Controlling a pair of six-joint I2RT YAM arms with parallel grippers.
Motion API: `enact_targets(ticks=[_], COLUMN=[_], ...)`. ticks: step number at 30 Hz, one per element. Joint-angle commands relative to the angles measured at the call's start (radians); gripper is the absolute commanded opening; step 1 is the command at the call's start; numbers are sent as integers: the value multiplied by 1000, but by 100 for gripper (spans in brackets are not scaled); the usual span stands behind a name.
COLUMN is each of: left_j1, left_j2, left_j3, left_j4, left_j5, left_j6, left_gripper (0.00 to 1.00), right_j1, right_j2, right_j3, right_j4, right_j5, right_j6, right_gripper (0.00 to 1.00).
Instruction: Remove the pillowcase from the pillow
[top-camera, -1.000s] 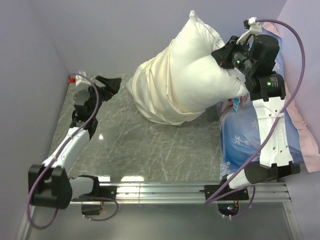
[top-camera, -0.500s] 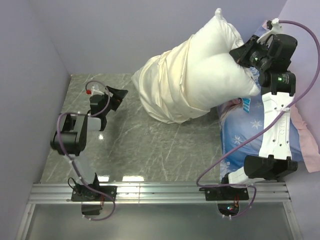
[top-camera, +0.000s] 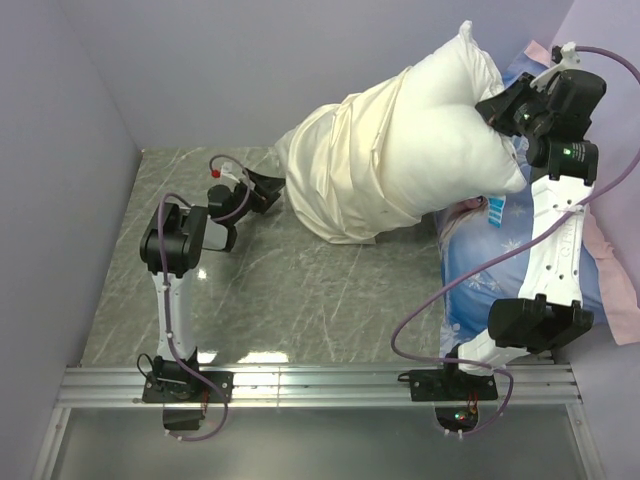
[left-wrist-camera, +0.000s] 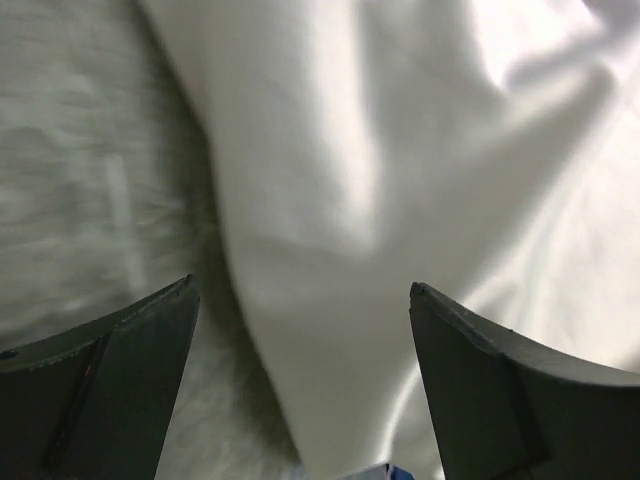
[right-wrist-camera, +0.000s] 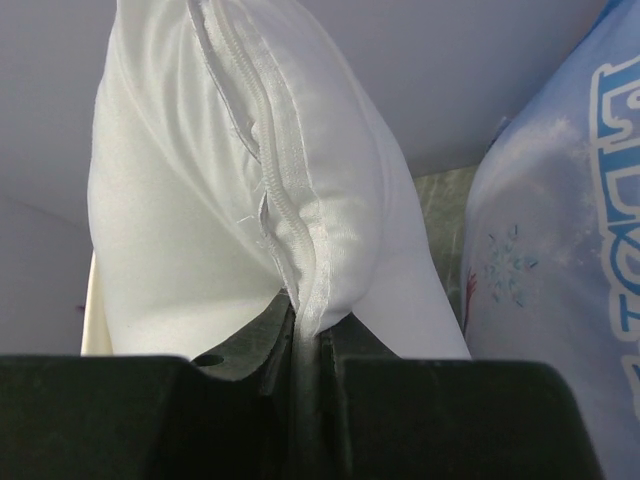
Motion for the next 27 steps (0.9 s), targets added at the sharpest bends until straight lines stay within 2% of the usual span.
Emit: enact_targets(ticks=[1,4,9,11,12,14,16,23,25,26,27], left_j1=[-26,-30,-61,-72,-72,-58,-52,-86,-83,-77,-69], left_j2=[1,7,-8,-13,-19,-21,8,13,10,12,21], left_j3=[13,15,65,67,59,-1,19,48,15,-1,-13], left_j4=[249,259,100,97,116,262,319,297,363,476,510], left_j5=[72,89,100,96,91,71,114,168,157,152,149], left_j6=[-9,-21,94,100,91,48,-1,46,19,-31,-59], left_gripper=[92,92,89,88,88,88,88,89,89,89,89], right_j1=[-19,-24,-28,-28,-30,-31,-36,-39,-39,-40,-42], right_j2=[-4,-11,-11,-14,-13,-16,-19,-14,-16,-17,-17], right_j3=[1,-2,-1,-2,-4,-7,-8,-4,-5,-5,-4], right_j4=[31,33,36,36,38,36,39,45,44,44,41], right_j5=[-27,-31,-34,-34,-34,-30,-34,-42,-39,-37,-37], right_j6=[8,9,12,15,14,14,17,24,23,21,21], right_gripper=[0,0,0,0,0,0,0,0,0,0,0])
